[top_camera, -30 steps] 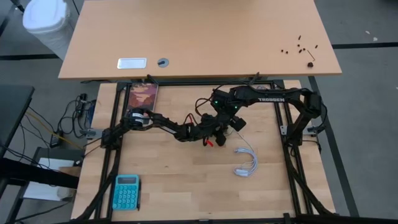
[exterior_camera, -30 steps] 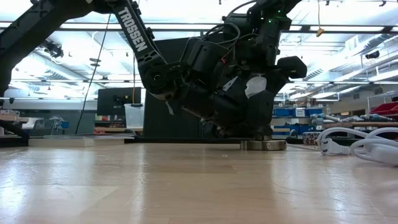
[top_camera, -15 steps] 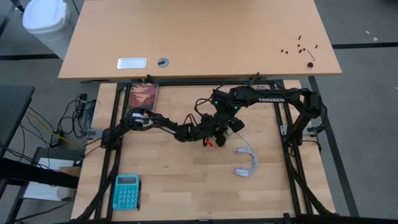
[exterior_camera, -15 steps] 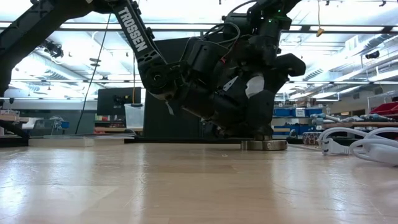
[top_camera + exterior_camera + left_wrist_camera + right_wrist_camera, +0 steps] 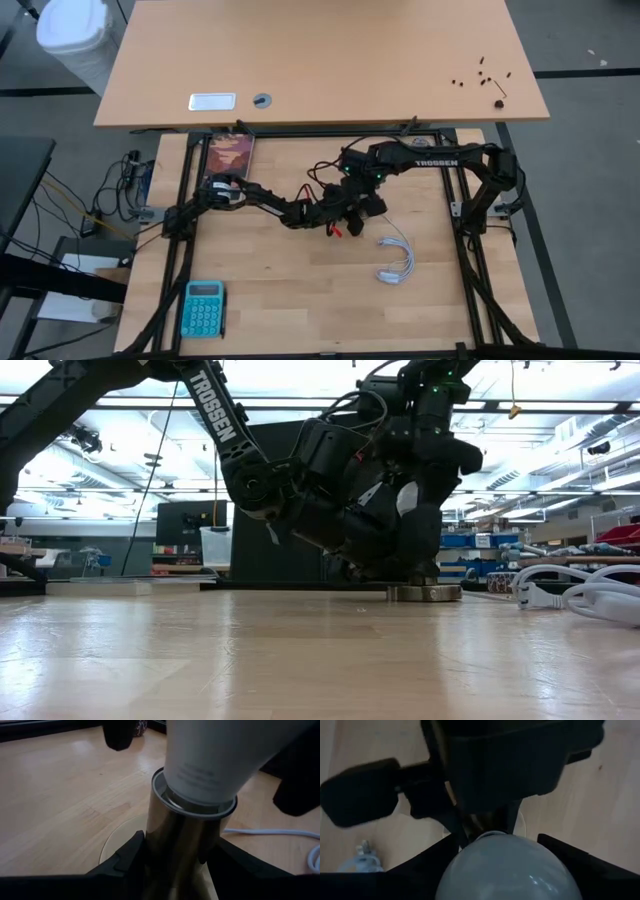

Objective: Screw lightbulb
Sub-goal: Insert the white lightbulb into the lamp

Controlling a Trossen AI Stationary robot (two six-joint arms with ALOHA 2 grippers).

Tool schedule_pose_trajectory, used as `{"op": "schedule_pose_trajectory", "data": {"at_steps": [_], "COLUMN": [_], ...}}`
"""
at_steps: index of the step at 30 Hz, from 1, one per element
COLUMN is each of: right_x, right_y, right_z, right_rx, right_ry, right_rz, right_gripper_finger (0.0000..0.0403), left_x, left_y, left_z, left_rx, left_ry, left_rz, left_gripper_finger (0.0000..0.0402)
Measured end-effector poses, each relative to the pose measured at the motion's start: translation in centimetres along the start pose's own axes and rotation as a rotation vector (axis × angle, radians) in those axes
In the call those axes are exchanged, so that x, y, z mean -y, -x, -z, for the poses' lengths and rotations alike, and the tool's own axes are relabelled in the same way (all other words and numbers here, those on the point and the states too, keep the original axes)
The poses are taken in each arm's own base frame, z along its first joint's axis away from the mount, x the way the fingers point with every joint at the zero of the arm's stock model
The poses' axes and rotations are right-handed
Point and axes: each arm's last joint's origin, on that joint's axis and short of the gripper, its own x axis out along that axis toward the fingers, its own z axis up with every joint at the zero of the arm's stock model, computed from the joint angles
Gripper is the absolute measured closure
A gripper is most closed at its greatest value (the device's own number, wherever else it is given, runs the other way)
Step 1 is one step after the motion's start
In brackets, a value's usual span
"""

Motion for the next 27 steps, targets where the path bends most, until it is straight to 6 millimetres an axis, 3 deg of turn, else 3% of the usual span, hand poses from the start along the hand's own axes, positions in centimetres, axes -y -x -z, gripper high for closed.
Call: {"op": "schedule_pose_trajectory", "data": {"at_steps": [13,27], "right_x": [-0.02,-0.03], "right_y": [0.00,0.00], "right_z": [0.06,0.27], "right_rx": [-0.007,-0.034], "right_ry": [-0.281,-0.725], "right_rz": [0.000,0.052], "right_gripper_finger": [0.0125,0.0123], "left_x": [-0.03,-0.06], "left_y": [0.00,-0.02], "left_z": [0.01,-0.01], "left_rx": [0.000,0.002], "left_ry": [-0.005,0.000], "left_rz": [-0.004,-0.008], "left_gripper_finger": [0.0223,0.0223]}}
